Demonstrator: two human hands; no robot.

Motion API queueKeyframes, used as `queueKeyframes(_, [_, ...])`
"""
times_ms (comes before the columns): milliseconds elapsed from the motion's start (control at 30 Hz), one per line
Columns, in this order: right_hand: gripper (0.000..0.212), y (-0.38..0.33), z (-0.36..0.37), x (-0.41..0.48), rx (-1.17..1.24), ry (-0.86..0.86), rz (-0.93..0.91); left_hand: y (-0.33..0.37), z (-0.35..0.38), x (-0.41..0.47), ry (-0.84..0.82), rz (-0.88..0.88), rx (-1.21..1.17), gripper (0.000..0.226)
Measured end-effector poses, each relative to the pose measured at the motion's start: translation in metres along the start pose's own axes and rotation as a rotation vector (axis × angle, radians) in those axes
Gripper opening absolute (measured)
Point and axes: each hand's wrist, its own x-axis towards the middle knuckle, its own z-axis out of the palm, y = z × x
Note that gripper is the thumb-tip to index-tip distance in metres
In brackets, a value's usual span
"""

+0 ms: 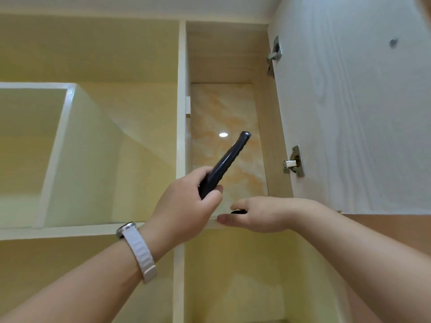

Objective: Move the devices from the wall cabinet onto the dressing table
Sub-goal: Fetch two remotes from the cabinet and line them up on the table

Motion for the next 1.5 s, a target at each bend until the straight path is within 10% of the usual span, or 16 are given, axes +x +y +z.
queueKeyframes(367, [0.016,0.016,0.023,-0.029,0.058,0.621,-0.320,0.002,0.007,-0.043,0.231,-0.033,-0.247,0.011])
queueKeyframes(700, [0.012,0.035,0.048,-0.075,0.014,1.042,-0.248,0.018,0.036,-0.092,0.206,-0.231,-0.330,0.013])
queueKeyframes(1500, [0.016,0.044,0.201,-0.178,0.777,0.700,0.342,0.034,0.124,-0.229,-0.077,-0.757,-0.798,0.009])
